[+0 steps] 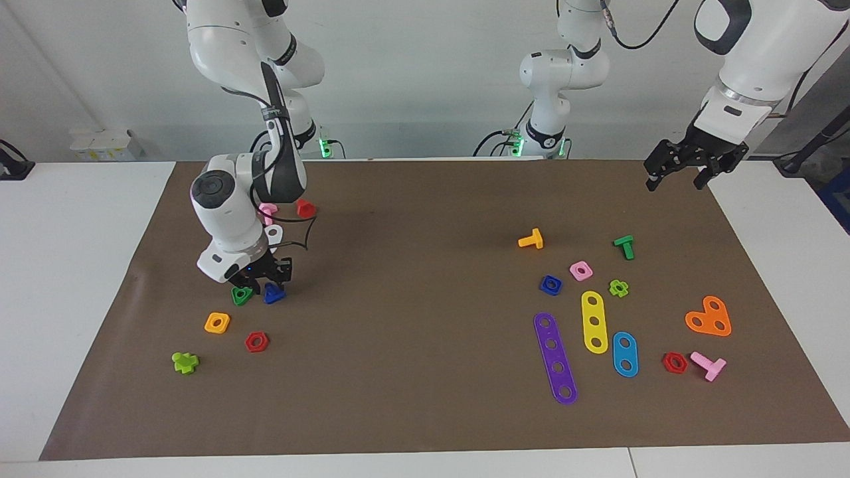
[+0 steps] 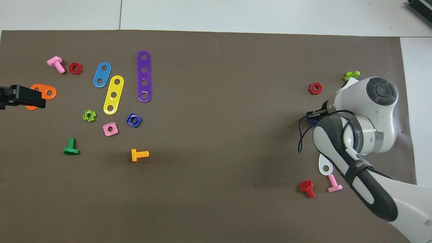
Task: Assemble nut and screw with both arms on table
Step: 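Reach the right gripper down to the blue bolt and grasp it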
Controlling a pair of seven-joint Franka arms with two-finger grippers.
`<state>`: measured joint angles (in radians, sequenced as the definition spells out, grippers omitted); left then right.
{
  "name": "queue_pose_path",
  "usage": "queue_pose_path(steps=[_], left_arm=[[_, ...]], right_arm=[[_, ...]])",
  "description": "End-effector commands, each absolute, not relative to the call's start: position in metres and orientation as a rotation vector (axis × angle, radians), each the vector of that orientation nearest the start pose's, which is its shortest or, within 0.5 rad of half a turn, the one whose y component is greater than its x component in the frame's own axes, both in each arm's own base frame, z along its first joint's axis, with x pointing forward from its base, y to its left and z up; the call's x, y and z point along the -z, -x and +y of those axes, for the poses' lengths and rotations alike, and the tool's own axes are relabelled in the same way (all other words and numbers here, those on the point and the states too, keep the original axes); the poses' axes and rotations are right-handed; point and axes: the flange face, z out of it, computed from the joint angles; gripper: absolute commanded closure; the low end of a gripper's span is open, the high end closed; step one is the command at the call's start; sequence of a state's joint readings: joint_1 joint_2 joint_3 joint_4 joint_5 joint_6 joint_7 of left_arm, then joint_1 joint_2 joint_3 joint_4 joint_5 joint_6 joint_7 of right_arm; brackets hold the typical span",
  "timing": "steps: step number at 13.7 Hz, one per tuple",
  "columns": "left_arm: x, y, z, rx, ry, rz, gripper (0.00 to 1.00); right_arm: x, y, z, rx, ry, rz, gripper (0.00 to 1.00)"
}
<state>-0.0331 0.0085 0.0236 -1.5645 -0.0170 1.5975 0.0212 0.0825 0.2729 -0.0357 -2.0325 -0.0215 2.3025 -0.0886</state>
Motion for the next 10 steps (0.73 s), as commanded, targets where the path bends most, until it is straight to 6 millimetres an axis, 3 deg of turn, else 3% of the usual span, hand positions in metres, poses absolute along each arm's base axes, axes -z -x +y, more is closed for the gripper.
queue_pose_path(steps=[1, 5, 7, 8, 10], left_arm=[[-0.6259, -0.5524, -0.0055, 0.065, 3.147, 0.048, 0.0], [-0.6259, -0.5524, -0.0055, 0.065, 3.147, 0.048, 0.0], [-0.6259, -0.5524, -0.0055, 0.065, 3.147, 0.048, 0.0], [-0.6259, -0.5524, -0.0055, 0.065, 3.147, 0.048, 0.0], [-0.6259, -0.5524, -0.0055, 0.065, 3.147, 0.048, 0.0]], right_arm=[[-0.3057, -0.5926, 0.0233, 0.024, 3.136, -0.244, 0.55], [-0.3009, -0.594, 0.0234, 0.034, 3.136, -0.244, 0.64], [-0.3, -0.594, 0.0234, 0.031, 3.136, -0.242, 0.8], [-0.3009, -0.594, 0.0234, 0.034, 3.136, -0.242, 1.0], [-0.3018, -0.5952, 0.0243, 0.036, 3.137, -0.218, 1.0]])
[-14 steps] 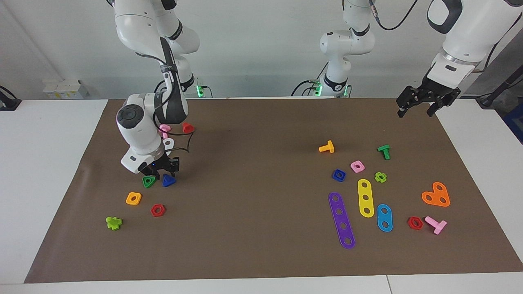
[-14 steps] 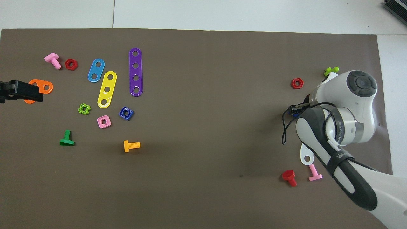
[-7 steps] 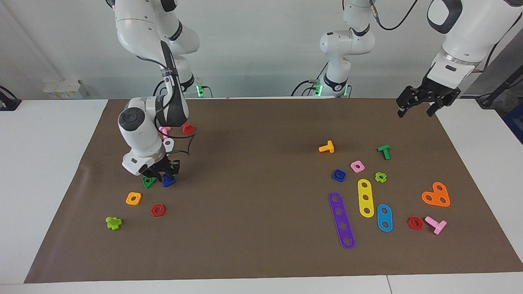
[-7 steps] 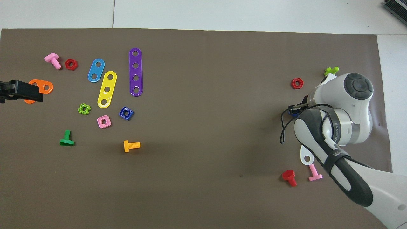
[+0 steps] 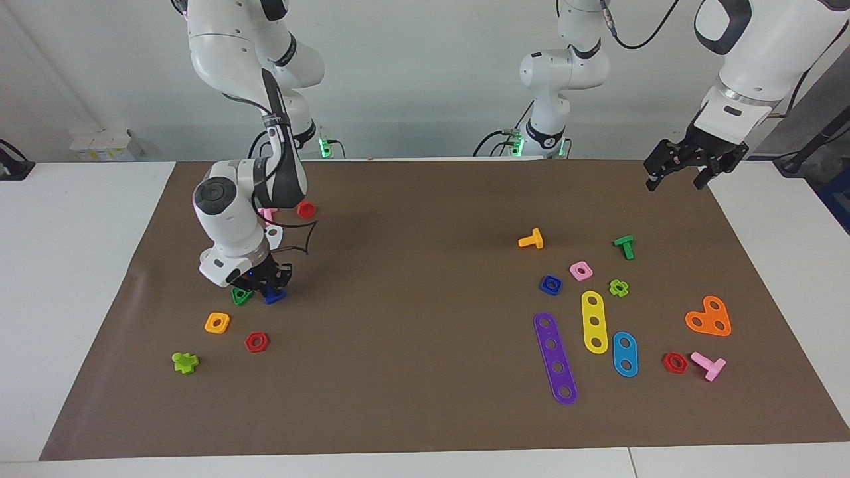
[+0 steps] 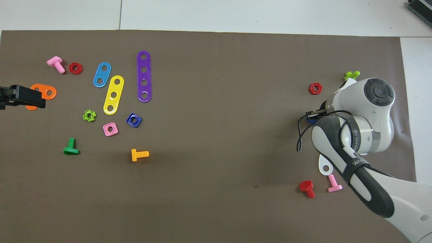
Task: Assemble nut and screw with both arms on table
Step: 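Reach the right gripper down to the blue bolt and grasp it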
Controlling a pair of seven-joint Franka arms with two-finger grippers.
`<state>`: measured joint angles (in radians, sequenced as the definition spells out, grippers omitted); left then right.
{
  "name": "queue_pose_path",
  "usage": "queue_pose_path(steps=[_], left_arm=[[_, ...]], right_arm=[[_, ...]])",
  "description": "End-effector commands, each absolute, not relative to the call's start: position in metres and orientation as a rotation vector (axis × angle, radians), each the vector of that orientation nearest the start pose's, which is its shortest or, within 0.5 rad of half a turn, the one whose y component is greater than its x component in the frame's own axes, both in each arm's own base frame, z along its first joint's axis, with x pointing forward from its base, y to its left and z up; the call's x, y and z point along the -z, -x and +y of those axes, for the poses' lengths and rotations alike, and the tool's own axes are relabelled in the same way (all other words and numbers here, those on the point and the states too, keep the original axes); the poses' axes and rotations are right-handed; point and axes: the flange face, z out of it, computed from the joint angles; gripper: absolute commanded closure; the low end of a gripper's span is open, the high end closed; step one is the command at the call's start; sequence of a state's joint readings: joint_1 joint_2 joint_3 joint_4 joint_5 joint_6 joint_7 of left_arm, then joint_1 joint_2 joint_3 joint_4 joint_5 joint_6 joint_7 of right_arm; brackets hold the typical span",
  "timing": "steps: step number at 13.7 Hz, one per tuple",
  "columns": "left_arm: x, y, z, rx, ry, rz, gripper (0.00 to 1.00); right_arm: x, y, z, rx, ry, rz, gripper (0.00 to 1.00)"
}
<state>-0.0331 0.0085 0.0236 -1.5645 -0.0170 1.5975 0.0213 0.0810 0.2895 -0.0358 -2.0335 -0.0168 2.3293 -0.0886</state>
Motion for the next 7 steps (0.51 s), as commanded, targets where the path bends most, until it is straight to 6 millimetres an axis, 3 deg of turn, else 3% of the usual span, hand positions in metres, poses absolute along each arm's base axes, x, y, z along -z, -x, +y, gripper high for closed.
queue_pose_path(steps=[1, 3, 5, 7], left_arm=[[-0.626, -0.552, -0.006, 0.065, 3.147, 0.048, 0.0], [-0.626, -0.552, -0.006, 0.065, 3.147, 0.048, 0.0], [-0.626, -0.552, -0.006, 0.065, 3.147, 0.048, 0.0], [-0.626, -0.552, -0.006, 0.065, 3.147, 0.048, 0.0]], right_arm=[[-0.305, -0.597, 0.023, 0.027, 3.137, -0.216, 1.0], [-0.332, -0.606, 0.031, 0.022, 3.136, -0.189, 1.0], [-0.377, -0.62, 0.045, 0.033, 3.134, -0.058, 1.0], [-0.42, -0.632, 0.077, 0.079, 3.136, -0.006, 1.0]])
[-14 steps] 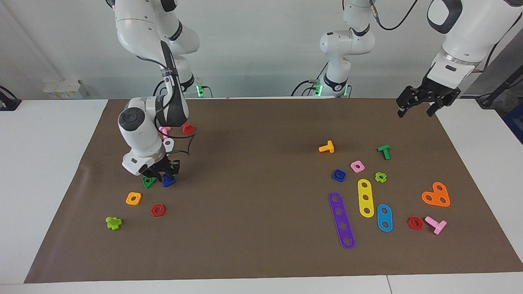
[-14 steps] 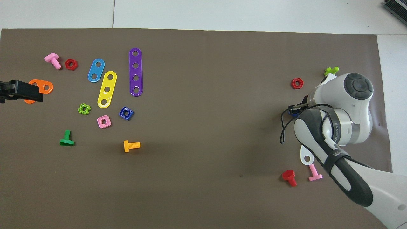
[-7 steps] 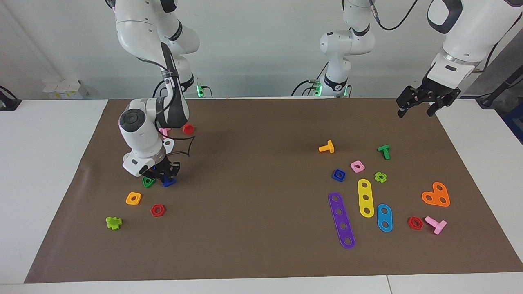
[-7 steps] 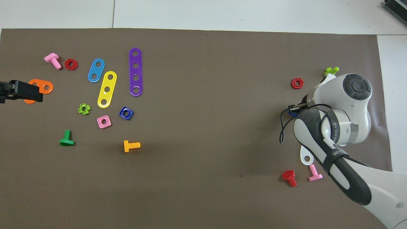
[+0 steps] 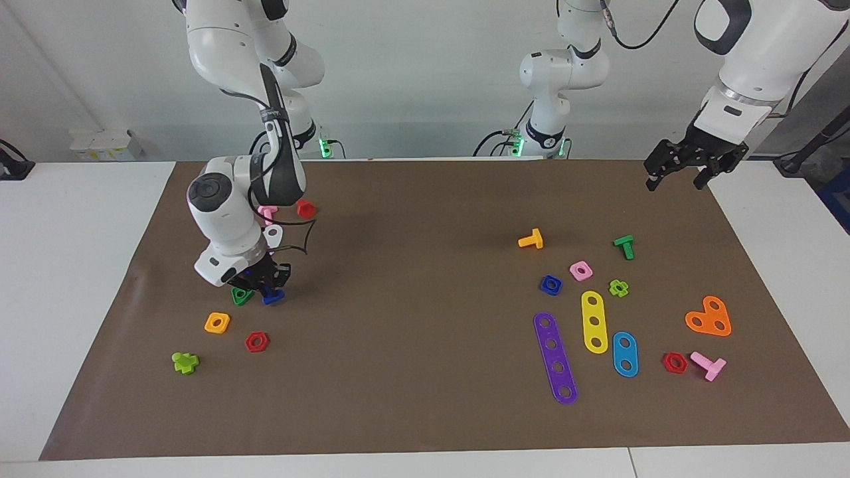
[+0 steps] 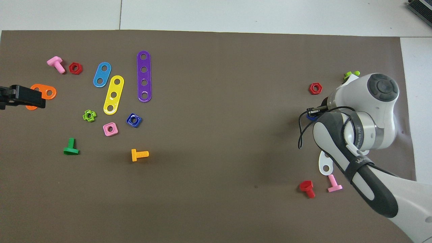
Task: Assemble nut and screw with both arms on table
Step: 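Carry the blue bolt with the right gripper to the mat centre, set down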
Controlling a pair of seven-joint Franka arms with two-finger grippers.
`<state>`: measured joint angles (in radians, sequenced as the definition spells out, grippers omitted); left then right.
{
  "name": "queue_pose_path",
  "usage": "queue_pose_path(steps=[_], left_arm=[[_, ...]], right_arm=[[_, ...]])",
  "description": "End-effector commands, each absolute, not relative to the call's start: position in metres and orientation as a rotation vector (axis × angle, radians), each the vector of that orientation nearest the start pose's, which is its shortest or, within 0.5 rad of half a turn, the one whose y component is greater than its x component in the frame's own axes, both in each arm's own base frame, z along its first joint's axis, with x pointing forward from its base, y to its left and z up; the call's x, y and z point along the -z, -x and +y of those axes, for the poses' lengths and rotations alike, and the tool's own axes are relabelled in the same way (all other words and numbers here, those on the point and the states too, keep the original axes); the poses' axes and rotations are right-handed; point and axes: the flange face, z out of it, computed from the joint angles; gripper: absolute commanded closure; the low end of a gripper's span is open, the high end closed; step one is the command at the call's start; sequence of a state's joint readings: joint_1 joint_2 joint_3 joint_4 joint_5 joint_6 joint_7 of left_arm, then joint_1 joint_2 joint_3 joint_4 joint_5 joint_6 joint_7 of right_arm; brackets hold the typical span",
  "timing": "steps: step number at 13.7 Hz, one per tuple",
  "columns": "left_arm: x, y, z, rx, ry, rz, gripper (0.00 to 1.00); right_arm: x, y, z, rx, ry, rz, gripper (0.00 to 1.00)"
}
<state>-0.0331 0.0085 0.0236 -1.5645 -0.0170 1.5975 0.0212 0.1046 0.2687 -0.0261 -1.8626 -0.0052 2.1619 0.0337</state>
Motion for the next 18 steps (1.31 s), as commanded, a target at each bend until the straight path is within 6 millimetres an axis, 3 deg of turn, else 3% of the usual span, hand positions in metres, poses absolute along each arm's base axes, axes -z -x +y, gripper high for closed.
queue_pose_path(steps=[1, 3, 5, 10, 12, 14, 15, 18], left_arm=[[-0.626, -0.552, -0.006, 0.065, 3.147, 0.048, 0.0], [-0.626, -0.552, -0.006, 0.065, 3.147, 0.048, 0.0], [-0.626, -0.552, -0.006, 0.065, 3.147, 0.048, 0.0], [-0.626, -0.552, -0.006, 0.065, 3.147, 0.048, 0.0], [-0.626, -0.552, -0.006, 0.065, 3.147, 0.048, 0.0], [-0.626, -0.552, -0.006, 0.065, 3.147, 0.048, 0.0], [-0.626, -0.552, -0.006, 0.065, 3.147, 0.048, 0.0], [-0.626, -0.552, -0.006, 0.065, 3.147, 0.048, 0.0]], right_arm=[[-0.44, -0.637, 0.09, 0.094, 3.138, 0.04, 1.0], [-0.462, -0.641, 0.138, 0.11, 3.134, 0.104, 1.0], [-0.469, -0.637, 0.189, 0.154, 3.114, 0.164, 1.0], [-0.442, -0.615, 0.313, 0.2, 3.053, 0.311, 1.0], [-0.437, -0.608, 0.341, 0.249, 3.017, 0.322, 1.0], [-0.408, -0.589, 0.384, 0.218, 3.022, 0.325, 1.0], [-0.398, -0.585, 0.397, 0.226, 3.014, 0.322, 1.0], [-0.372, -0.58, 0.406, 0.222, 3.044, 0.302, 1.0]])
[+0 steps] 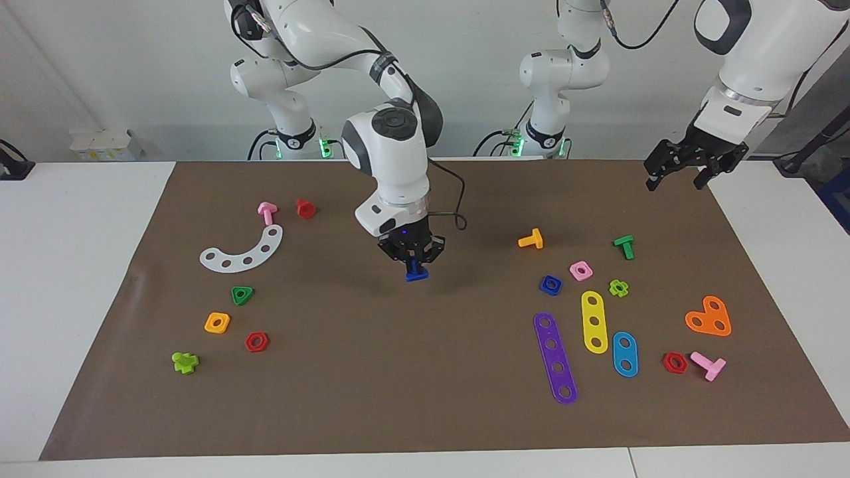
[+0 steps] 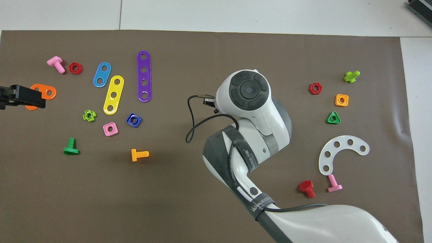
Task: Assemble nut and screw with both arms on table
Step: 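Carry the blue bolt with the right gripper to the mat centre, set down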
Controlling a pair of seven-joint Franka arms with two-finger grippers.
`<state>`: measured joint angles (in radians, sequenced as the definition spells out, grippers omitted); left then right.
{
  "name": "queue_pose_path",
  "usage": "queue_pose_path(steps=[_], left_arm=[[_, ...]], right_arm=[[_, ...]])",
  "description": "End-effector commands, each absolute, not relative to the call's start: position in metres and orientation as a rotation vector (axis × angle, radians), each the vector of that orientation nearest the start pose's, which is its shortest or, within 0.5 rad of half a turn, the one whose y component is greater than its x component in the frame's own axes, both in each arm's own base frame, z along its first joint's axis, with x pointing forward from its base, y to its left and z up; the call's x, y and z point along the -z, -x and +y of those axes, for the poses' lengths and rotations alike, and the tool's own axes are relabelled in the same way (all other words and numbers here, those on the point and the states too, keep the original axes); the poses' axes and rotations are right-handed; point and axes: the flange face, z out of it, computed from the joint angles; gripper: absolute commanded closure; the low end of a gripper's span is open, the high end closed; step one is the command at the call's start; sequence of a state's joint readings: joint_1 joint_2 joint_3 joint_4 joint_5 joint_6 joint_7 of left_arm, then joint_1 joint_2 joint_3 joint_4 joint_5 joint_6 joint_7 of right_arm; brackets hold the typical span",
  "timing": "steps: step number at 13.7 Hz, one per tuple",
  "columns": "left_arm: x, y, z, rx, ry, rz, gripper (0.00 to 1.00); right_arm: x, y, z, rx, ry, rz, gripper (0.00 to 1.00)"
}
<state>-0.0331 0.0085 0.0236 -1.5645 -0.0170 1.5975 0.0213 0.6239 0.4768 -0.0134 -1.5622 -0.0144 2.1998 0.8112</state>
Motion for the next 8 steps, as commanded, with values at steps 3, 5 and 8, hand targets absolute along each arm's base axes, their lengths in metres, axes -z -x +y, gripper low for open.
queue_pose_path(steps=[3, 5, 8], left_arm=[[-0.626, -0.552, -0.006, 0.065, 3.147, 0.048, 0.0], [-0.626, -0.552, -0.006, 0.065, 3.147, 0.048, 0.0], [-0.626, -0.552, -0.006, 0.065, 3.147, 0.048, 0.0]], right_arm=[[-0.352, -0.578, 0.41, 0.221, 3.046, 0.33, 1.0], [-0.33, -0.57, 0.405, 0.219, 3.078, 0.307, 1.0], [-0.316, -0.566, 0.403, 0.248, 3.073, 0.308, 1.0]])
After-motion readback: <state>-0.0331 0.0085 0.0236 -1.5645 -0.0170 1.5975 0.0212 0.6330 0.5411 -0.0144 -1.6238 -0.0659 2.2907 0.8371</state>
